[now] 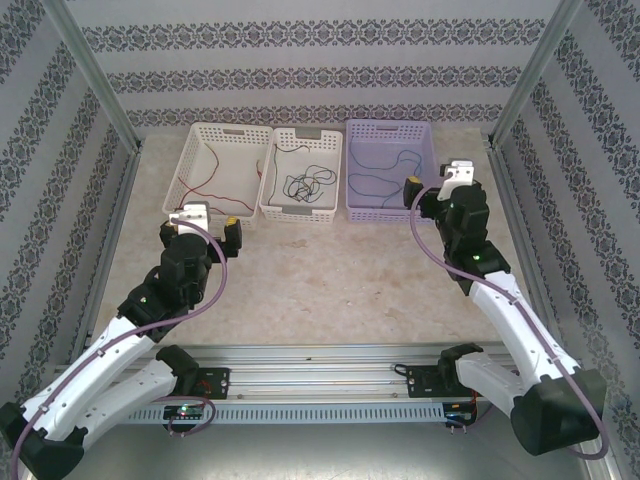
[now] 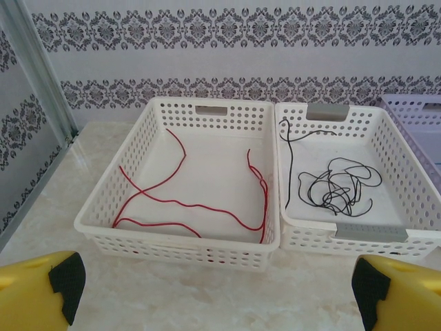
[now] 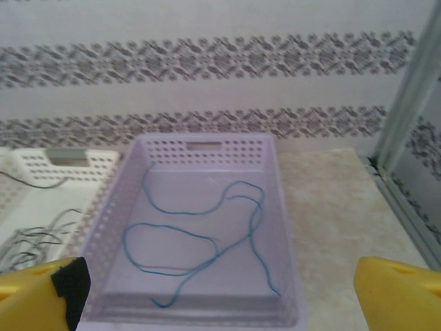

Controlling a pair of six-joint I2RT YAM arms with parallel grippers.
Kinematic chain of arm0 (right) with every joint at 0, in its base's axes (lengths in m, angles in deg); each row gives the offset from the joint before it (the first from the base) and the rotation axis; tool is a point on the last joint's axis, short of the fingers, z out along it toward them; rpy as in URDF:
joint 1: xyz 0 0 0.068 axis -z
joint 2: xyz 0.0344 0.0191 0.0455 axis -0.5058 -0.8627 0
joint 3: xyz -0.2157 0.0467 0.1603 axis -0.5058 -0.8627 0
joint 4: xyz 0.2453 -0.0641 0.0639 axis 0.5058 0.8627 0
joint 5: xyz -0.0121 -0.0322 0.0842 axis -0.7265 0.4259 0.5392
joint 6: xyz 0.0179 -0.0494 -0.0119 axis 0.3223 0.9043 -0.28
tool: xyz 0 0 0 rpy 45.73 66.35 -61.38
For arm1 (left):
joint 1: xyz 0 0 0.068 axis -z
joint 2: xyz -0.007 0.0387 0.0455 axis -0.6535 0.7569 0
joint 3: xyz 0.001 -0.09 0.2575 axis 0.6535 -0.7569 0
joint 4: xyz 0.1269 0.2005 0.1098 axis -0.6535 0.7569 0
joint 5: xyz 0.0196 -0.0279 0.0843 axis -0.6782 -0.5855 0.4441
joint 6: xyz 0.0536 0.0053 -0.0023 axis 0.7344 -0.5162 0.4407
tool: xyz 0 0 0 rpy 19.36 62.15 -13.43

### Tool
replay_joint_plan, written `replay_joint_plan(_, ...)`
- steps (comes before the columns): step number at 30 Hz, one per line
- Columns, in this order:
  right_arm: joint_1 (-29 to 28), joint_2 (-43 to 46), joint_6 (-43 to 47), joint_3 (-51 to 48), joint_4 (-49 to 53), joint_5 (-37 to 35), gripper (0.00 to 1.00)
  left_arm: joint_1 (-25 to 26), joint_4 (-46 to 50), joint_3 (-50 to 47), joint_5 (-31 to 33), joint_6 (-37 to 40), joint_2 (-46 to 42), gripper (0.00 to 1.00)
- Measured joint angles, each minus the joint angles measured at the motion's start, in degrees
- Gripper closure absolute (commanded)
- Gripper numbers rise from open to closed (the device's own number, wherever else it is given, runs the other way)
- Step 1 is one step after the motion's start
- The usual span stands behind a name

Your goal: Untangle the cables

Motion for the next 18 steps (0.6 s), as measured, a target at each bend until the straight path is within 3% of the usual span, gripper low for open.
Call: replay_joint_plan(18,6.6,-16.0,6.5,-8.7,-11.1,-0.2,0.02,0.0,-1.0,-0.7,1.2,0.8,2.2,0.0)
